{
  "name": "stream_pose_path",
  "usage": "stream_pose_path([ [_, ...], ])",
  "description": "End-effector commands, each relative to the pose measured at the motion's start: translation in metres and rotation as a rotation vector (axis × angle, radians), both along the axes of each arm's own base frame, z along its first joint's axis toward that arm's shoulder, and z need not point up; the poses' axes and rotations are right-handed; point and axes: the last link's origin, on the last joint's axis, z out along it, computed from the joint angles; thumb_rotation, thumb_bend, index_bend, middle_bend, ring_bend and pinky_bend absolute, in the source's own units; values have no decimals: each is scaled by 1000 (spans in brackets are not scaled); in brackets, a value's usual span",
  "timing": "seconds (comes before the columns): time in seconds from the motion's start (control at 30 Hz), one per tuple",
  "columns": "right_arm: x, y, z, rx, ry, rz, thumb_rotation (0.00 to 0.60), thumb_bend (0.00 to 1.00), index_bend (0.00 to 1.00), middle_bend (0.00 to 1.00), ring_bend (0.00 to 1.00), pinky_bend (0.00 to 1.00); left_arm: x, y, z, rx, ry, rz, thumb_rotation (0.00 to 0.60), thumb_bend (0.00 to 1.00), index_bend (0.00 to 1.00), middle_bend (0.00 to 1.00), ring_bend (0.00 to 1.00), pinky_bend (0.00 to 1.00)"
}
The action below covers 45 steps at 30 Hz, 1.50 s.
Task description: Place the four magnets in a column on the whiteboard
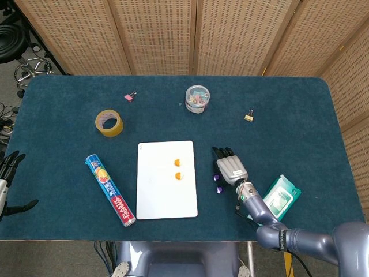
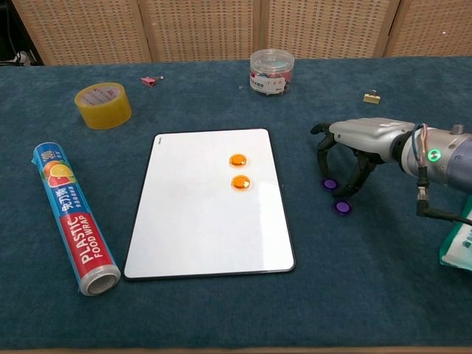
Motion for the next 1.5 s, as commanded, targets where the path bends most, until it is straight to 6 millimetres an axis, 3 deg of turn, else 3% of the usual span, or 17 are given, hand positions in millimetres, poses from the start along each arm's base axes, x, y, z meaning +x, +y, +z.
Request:
stream_pose_path([
  [0.03, 0, -1, -1, 1, 2, -4, 600, 269, 484, 0, 0, 0, 0, 0, 0, -1, 0, 0, 600, 0, 0, 0, 0, 0],
  [0.47, -5, -2, -1, 2, 2, -16, 600, 289, 546, 0, 0, 0, 0, 0, -1, -2, 1, -1, 600, 0, 0, 0, 0, 0],
  [0.83, 5, -2, 3, -14, -34, 10, 600, 300, 589, 0, 0, 0, 1, 0, -2, -7, 3, -1, 600, 0, 0, 0, 0, 0],
  [1.07, 40, 10, 1, 16, -105, 78, 600, 300, 591, 0, 0, 0, 1, 0, -2, -8, 1, -1, 600, 0, 0, 0, 0, 0],
  [1.5, 93, 27, -33, 91, -156, 136, 600, 305, 593, 0, 0, 0, 0, -1, 1, -4, -6, -3, 600, 0, 0, 0, 0, 0],
])
